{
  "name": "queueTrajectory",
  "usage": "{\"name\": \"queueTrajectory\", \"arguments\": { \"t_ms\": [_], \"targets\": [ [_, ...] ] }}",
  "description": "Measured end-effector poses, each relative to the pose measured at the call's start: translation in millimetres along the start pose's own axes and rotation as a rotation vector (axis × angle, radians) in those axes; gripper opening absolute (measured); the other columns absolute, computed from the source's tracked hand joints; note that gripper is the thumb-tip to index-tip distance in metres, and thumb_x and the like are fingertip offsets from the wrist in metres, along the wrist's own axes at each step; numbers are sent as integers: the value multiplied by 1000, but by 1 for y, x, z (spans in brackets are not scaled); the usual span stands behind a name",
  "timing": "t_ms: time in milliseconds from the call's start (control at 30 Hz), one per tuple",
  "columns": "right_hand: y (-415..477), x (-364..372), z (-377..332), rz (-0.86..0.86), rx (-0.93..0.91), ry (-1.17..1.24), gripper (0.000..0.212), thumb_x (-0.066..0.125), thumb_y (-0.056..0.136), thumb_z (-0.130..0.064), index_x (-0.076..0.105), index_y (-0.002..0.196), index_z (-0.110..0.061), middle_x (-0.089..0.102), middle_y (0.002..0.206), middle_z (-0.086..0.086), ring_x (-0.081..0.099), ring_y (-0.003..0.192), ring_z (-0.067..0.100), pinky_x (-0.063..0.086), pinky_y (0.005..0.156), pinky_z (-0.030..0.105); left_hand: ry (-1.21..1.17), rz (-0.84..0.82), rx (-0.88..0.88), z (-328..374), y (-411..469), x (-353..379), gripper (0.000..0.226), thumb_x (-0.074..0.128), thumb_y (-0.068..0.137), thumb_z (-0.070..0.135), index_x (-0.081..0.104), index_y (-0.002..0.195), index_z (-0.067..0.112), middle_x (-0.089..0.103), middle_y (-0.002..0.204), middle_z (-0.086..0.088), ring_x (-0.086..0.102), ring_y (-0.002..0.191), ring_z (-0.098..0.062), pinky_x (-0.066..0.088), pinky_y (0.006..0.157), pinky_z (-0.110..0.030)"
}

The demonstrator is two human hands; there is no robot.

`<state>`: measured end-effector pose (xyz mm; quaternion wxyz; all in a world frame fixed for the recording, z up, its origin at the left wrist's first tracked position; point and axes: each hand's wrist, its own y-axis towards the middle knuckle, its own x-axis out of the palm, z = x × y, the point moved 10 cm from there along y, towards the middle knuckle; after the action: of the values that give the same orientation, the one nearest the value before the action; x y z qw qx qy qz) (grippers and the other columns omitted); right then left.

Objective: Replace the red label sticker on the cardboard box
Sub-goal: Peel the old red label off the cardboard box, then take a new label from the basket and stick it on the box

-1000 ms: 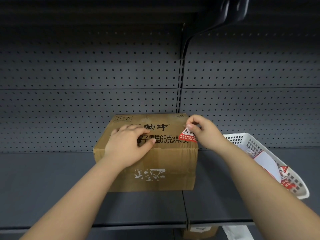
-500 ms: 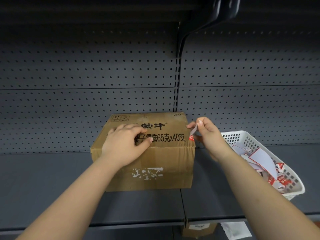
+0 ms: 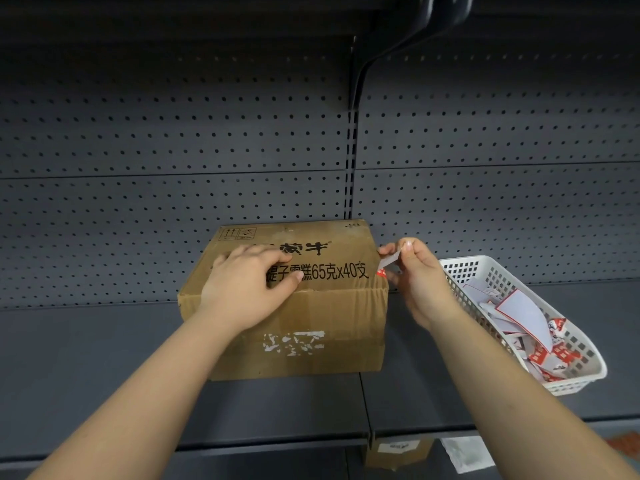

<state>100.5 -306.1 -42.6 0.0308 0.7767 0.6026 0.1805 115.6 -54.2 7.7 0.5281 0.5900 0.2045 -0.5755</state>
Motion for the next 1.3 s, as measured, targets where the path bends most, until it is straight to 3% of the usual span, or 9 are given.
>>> {"name": "queueTrajectory", "arguments": {
  "t_ms": [100,433,567,733,867,1000,1100,1200,1300],
  "targets": [
    [-1,-7,1,53,34,102,29,30,101,-23,52,83,-15,61,94,8,57,96,24,52,83,44,6,-5,-5,0,0,0,53,39,85,66,58,123,35,58,133,9,43,128,-19,31,103,-49],
    [0,-20,15,52,67,305,32,29,101,-25,50,78,-18,61,94,6,57,100,23,52,79,46,7,1,3,1,0,0,51,40,86,65,59,122,34,59,132,9,44,127,-19,32,102,-49],
    [1,-36,26,137,108,343,28,30,102,-26,50,85,-15,61,95,8,57,106,26,50,89,55,0,-4,-2,1,0,-1,55,37,84,67,58,123,35,58,132,9,44,127,-19,32,101,-49],
    [-5,-54,36,220,143,263,24,34,101,-26,52,92,-13,62,96,11,59,102,27,52,89,52,4,-13,-7,3,0,-1,51,41,85,64,57,123,35,58,133,8,43,127,-20,31,102,-49],
    [-15,-66,37,266,163,252,23,37,100,-27,50,102,-8,61,90,12,63,86,24,55,78,42,-27,-29,-16,1,0,-3,56,39,82,68,55,125,36,58,133,7,43,127,-21,32,104,-51],
    [-25,-72,21,264,118,131,26,46,95,-38,51,86,-14,56,83,11,58,77,21,52,83,40,-115,-9,-14,2,-1,-9,54,44,83,63,54,126,33,58,132,4,45,125,-22,36,104,-51],
    [-32,-69,0,239,65,19,38,65,72,-60,50,75,-25,42,78,7,41,68,19,41,71,35,-209,21,-17,1,-6,-20,47,49,85,57,57,124,31,60,129,2,49,121,-22,42,100,-50],
    [-40,-58,-22,220,-10,-80,28,54,91,-40,49,68,-26,37,62,-2,33,55,12,30,54,25,-258,70,-15,2,-14,-32,40,55,87,48,60,121,29,62,127,2,52,118,-19,44,98,-45],
    [-52,-32,-45,144,-110,-160,26,47,96,-24,49,71,-20,38,48,-12,32,43,4,28,41,17,-318,100,-6,5,-28,-40,32,59,87,43,62,118,32,62,121,10,52,116,-13,45,92,-35]
  ]
}}
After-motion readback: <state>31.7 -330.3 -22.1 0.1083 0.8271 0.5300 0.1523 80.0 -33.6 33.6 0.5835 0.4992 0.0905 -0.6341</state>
